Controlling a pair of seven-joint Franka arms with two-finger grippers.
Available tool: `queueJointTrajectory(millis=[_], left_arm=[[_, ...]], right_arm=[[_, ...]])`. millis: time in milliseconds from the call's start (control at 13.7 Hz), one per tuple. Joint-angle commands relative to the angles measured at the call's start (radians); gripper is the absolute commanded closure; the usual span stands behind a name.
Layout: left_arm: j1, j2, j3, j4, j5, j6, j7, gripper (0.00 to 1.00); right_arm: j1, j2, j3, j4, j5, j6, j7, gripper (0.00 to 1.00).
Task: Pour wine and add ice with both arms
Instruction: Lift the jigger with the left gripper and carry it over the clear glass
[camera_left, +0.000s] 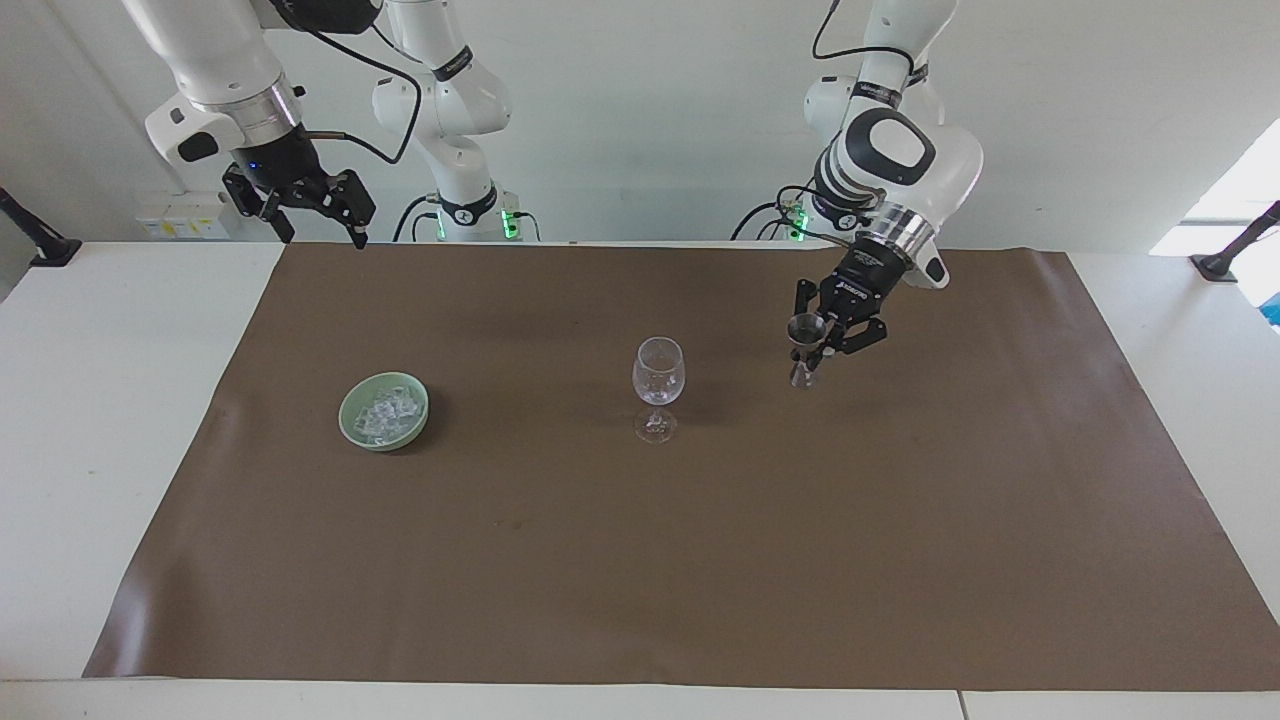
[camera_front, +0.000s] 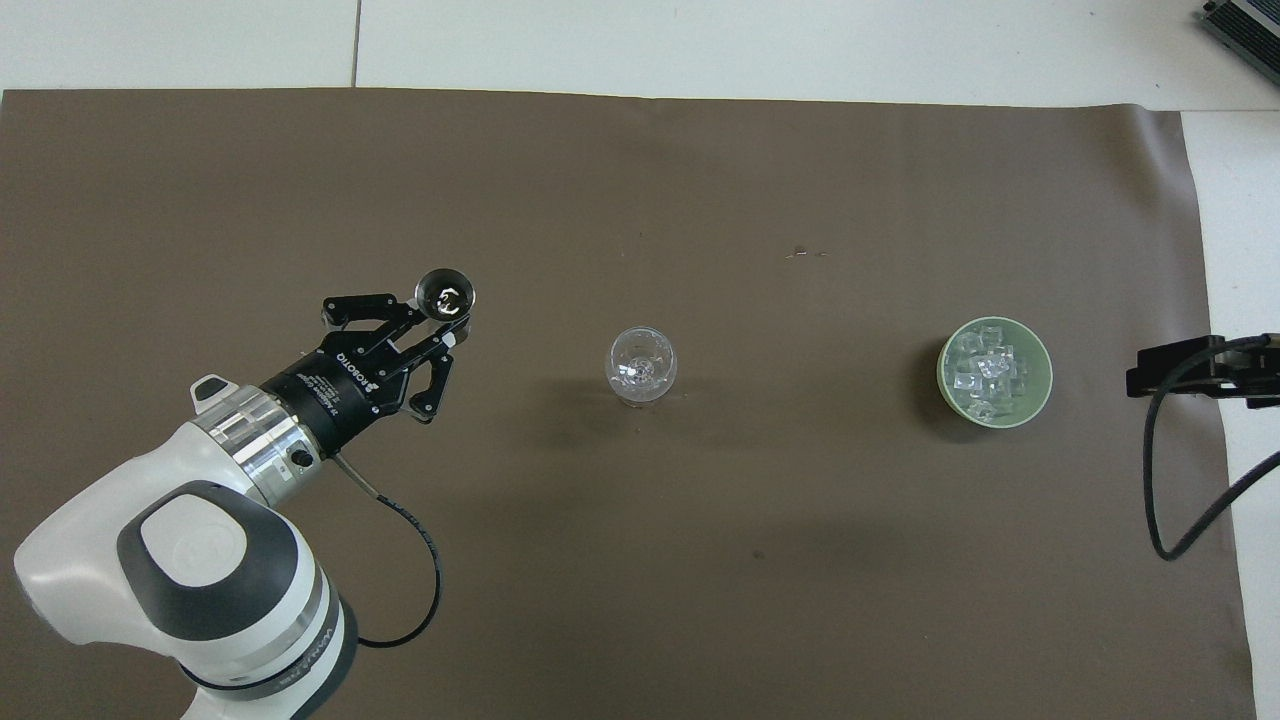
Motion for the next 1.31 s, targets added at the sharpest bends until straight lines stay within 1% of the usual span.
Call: queueJointTrajectory(millis=[0, 73, 364, 510, 728, 801, 1019, 1238], left_arm=[[-0.074, 0.011, 0.005, 0.044, -0.018, 0.095, 0.007, 1.00], [-0.083, 0.013, -0.003, 0.052, -0.009, 0.135, 0.011, 1.00], [-0.097, 0.030, -0.064, 0.084, -0.004, 0.215, 0.114, 1.00], [-0.098, 0.050, -0.098, 0.113, -0.001, 0.267, 0.186, 1.00], [-0.105, 0.083, -0.132, 0.162, 0.002, 0.336, 0.234, 1.00], [-0.105, 0.097, -0.153, 0.185, 0.001, 0.362, 0.276, 1.00], [-0.105, 0.128, -0.173, 0.225, 0.001, 0.436, 0.381, 1.00], [-0.105, 0.140, -0.204, 0.236, 0.001, 0.494, 0.491, 1.00]], right_arm=[[-0.008, -0.018, 0.004, -0.018, 0.022, 0.002, -0.011, 0.00], [-0.008, -0.018, 0.004, -0.018, 0.022, 0.002, -0.011, 0.00], [-0.008, -0.018, 0.004, -0.018, 0.022, 0.002, -0.011, 0.00], [-0.008, -0.018, 0.005, -0.018, 0.020, 0.002, -0.011, 0.00], [-0.008, -0.018, 0.005, -0.018, 0.020, 0.002, -0.011, 0.00], [-0.008, -0.018, 0.004, -0.018, 0.022, 0.002, -0.011, 0.00], [-0.008, -0.018, 0.004, -0.018, 0.022, 0.002, -0.011, 0.00], [-0.008, -0.018, 0.005, -0.018, 0.022, 0.002, -0.011, 0.00]])
